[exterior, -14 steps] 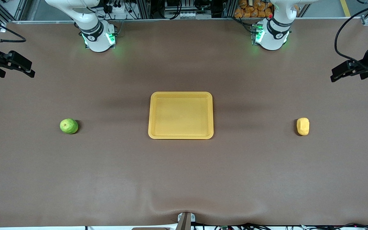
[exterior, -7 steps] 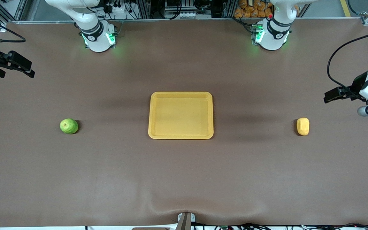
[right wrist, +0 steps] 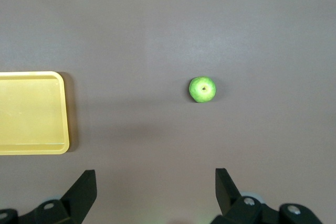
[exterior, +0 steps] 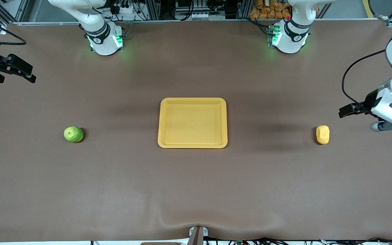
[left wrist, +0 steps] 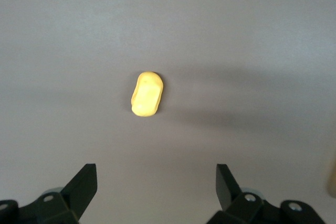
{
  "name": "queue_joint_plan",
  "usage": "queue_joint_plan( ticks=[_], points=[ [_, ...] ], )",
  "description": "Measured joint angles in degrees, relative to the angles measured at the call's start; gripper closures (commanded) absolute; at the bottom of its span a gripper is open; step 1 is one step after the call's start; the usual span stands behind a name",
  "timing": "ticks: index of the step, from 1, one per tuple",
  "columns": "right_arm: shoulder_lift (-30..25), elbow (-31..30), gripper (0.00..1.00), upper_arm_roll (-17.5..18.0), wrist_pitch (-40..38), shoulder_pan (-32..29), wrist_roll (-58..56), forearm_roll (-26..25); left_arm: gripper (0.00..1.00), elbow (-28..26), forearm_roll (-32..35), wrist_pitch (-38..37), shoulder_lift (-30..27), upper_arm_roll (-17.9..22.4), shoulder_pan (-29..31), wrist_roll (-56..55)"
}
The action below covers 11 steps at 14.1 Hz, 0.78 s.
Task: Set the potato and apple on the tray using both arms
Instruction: 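Reach the left gripper to the potato while the right gripper reaches the apple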
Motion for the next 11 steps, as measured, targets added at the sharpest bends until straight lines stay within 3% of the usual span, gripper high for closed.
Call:
queue_joint_plan(
  ticks=[3,11],
  points=[
    [0.45,0.0,0.0,-0.02,0.06,-0.91,-0.03,0.0,0.0,-3.49,0.0,4.54,1.22,0.02,1.43,0.89],
    [1.12,0.0,0.0,-0.04,0.15,-1.44,-0.05,-0.14,0.0,-4.03,0.0,9.08,6.84,0.02,4.09,1.56]
  ],
)
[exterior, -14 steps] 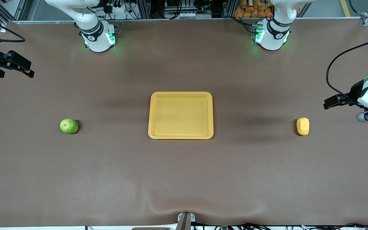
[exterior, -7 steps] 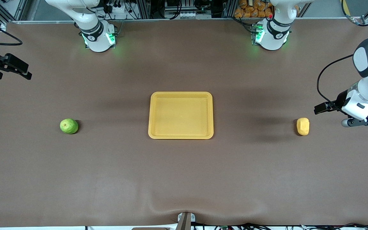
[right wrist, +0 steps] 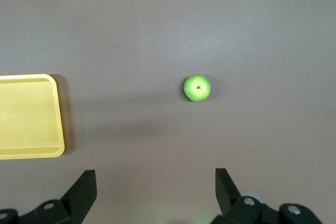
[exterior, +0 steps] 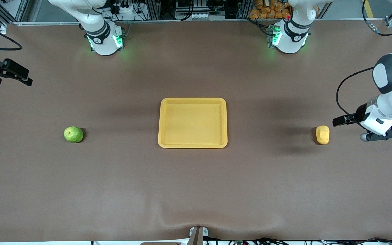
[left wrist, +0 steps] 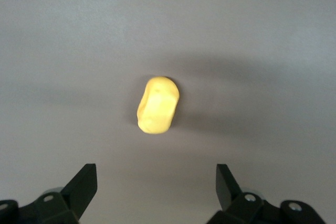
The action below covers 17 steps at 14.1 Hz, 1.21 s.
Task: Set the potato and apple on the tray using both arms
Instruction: 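Reach the left gripper to the potato while the right gripper reaches the apple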
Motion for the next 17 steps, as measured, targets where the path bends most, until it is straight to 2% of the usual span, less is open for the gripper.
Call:
queue_joint_plan(
  ticks=[3,8,10,17],
  points=[
    [1.81,-0.09,0.0,0.01,0.01,-0.01,0.0,-0.04,0.0,-0.73,0.0,3.47,2.46,0.0,1.39,0.59],
    [6.79,-0.12,0.0,0.12,1.97,-0.02,-0.06,-2.04,0.0,-1.84,0.0,8.24,5.88,-0.09,4.29,8.59],
    [7.87,-0.13,0.0,0.27,2.04,0.0,-0.08,-3.93,0.0,-1.87,0.0,8.55,6.8,-0.31,4.47,8.8],
    [11.97,-0.14,0.0,0.21,4.56,-0.15,-2.26,-4.72,0.0,-2.9,-0.82,14.89,11.01,-1.9,4.35,8.8]
  ],
)
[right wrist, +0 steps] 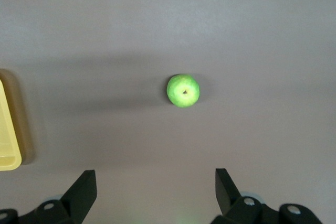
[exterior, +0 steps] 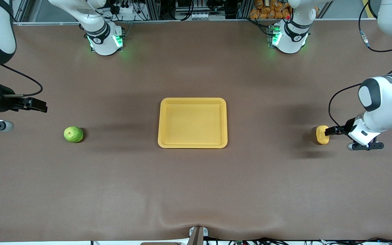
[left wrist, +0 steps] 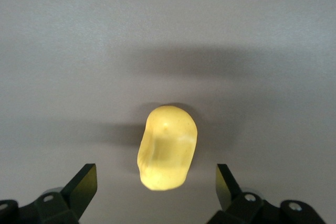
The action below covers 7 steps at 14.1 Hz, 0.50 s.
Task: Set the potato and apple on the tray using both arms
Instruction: 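Reach the left gripper to the potato while the right gripper reaches the apple, then lower and close the left gripper on the potato while the right grasps apple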
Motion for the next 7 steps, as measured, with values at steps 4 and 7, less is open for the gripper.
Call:
queue_joint_plan(
  ticks=[4,7],
  points=[
    [3.83,-0.04,0.0,-0.04,2.04,-0.16,-1.77,-0.48,0.0,-0.65,0.0,1.78,1.66,-0.25,-0.02,0.0],
    [7.21,-0.18,0.0,-0.14,3.85,-1.47,-1.78,-0.48,0.0,-1.42,0.0,1.79,1.83,-0.39,-0.02,0.0]
  ],
)
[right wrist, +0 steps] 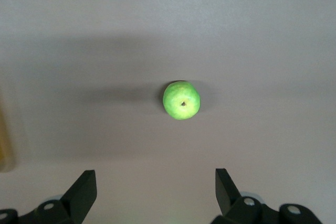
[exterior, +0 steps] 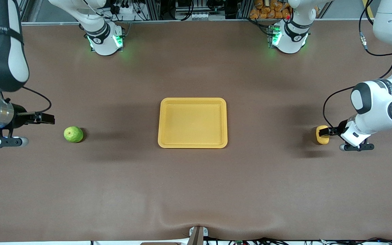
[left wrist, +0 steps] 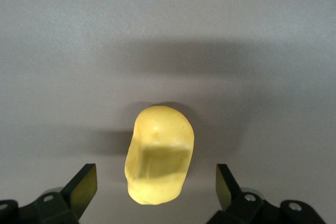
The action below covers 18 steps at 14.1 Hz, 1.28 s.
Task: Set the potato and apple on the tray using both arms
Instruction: 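Lower and close the left gripper on the potato while the right grasps apple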
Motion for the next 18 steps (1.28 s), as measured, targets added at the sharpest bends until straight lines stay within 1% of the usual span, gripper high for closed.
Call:
queue_joint_plan(
  ticks=[3,5,7,8,9,11,13,14,16,17,18],
  points=[
    [3.58,-0.36,0.0,-0.08,1.9,-2.47,-0.07,0.0,0.05,-0.76,0.0,0.1,0.25,0.0,0.03,0.0],
    [5.24,-1.17,0.0,-0.1,3.7,-3.52,-0.23,0.01,0.06,-1.01,0.0,0.8,0.69,-0.01,0.01,0.01],
    [6.1,-3.93,0.0,-0.13,8.14,-4.14,-0.23,0.01,0.08,-1.23,0.0,1.81,1.27,-0.02,0.01,0.11],
    [6.27,-5.77,0.0,-0.14,10.64,-4.41,-0.23,0.01,0.14,-1.34,0.0,2.13,1.53,-0.03,0.0,0.12],
    [6.38,-7.53,0.0,-0.14,12.65,-4.7,-0.23,0.01,0.15,-1.41,0.0,2.46,1.74,-0.03,0.0,0.18],
    [6.62,-10.28,0.0,-0.15,15.27,-5.17,-0.23,0.01,0.22,-1.44,0.0,2.87,2.01,-0.04,0.0,0.28],
    [6.94,-12.97,0.0,-0.14,18.65,-5.23,-0.23,0.01,0.36,-1.47,0.0,3.14,2.18,-0.05,0.0,0.32],
    [7.08,-14.38,0.0,-0.14,20.3,-5.23,-0.23,0.01,0.53,-1.49,0.0,3.37,2.24,-0.05,0.0,0.33],
    [7.18,-17.05,0.0,-0.18,23.19,-5.36,-0.23,0.01,0.96,-1.51,0.0,3.54,2.31,-0.06,0.0,0.34],
    [7.19,-18.07,0.0,-0.21,24.38,-5.44,-0.23,0.01,1.0,-1.47,0.0,3.6,2.25,-0.15,-0.01,0.35],
    [7.19,-19.0,0.0,-0.22,25.61,-5.5,-0.23,0.01,1.0,-1.46,0.0,3.6,2.21,-0.35,-0.04,0.35]
  ],
)
